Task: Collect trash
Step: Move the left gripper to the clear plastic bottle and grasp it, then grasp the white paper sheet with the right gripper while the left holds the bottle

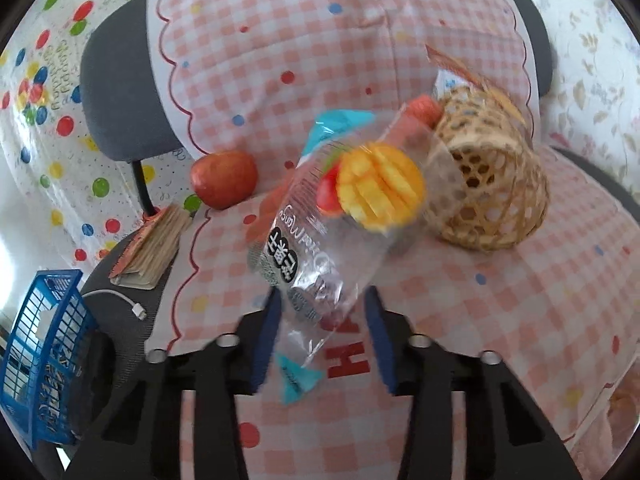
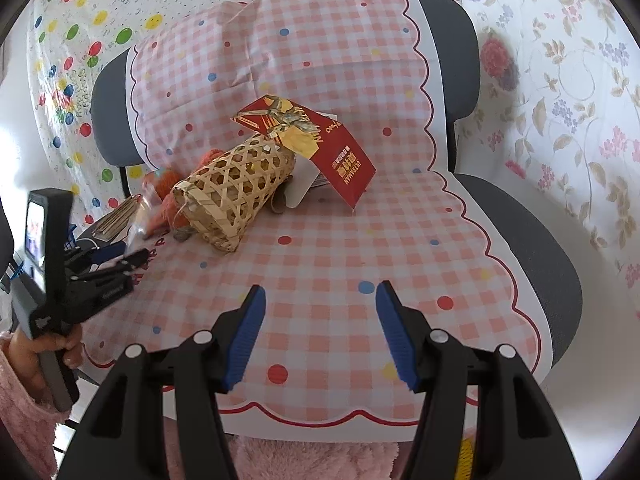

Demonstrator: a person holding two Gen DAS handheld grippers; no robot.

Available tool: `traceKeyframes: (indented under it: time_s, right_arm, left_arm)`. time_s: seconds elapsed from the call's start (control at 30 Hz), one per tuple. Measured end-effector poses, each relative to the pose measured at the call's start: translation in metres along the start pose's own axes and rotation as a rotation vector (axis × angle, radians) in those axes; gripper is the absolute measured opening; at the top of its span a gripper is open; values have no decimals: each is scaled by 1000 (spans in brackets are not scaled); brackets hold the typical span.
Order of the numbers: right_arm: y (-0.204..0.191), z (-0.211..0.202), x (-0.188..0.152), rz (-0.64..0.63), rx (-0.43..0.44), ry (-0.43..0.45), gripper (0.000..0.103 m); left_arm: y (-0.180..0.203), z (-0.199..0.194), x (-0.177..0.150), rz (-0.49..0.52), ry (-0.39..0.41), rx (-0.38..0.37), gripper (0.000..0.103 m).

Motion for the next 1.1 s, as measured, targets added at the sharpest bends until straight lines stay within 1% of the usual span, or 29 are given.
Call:
traceKeyframes:
  time_s: [0.03, 0.07, 0.1, 0.23, 0.33, 0.43, 0.53, 0.7, 0.83, 0.93, 1.0, 1.1]
  right_arm:
    - [-1, 1, 1, -2, -2, 2, 57]
    - [-2, 1, 1, -4, -2, 3, 57]
    - [-4, 2, 3, -8, -3, 6, 57]
    - [-9, 5, 7, -30, -9, 14, 57]
    - [-10, 11, 15, -45, -20, 19, 57]
    - [-11, 17, 24, -59, -33, 27, 57]
    - [-12, 25, 34, -74, -42, 32, 57]
    - [-15, 49, 53, -123, -71, 33, 57]
    - [-17, 77, 71, -177, -106, 31, 55]
    - [-18, 99, 84, -210, -131, 19, 51]
    - [-19, 112, 90, -234, -143, 13, 46]
    - [-25, 131, 96, -306, -192, 12, 44]
  left_arm:
    - [-4, -3, 0, -9, 10, -3, 18]
    - [-12, -7, 1, -27, 24, -12, 11]
    - [-18, -11, 2, -45, 37, -20, 10]
    - [-42, -38, 7, -130, 103, -98, 9]
    - [-49, -56, 14, -163, 148, -153, 10]
    - [-49, -62, 20, -173, 156, -172, 10]
    - [-45, -59, 25, -179, 135, -199, 10]
    - [-40, -50, 31, -178, 122, -199, 10]
    - [-41, -38, 38, -186, 112, -200, 10]
    - [-43, -33, 45, -196, 114, -196, 10]
    - [-44, -29, 49, -205, 112, -195, 10]
    - [-44, -22, 51, -207, 104, -194, 10]
Point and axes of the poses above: each gripper's, at about its wrist camera, not at the fingertips, and z roughly the way its jaws point, y to its right, x to its top, the point moved 1 cm from there along z, roughly the way its jaws point, and after that the axes turned 7 degrees about x, right-handed, at the moved point
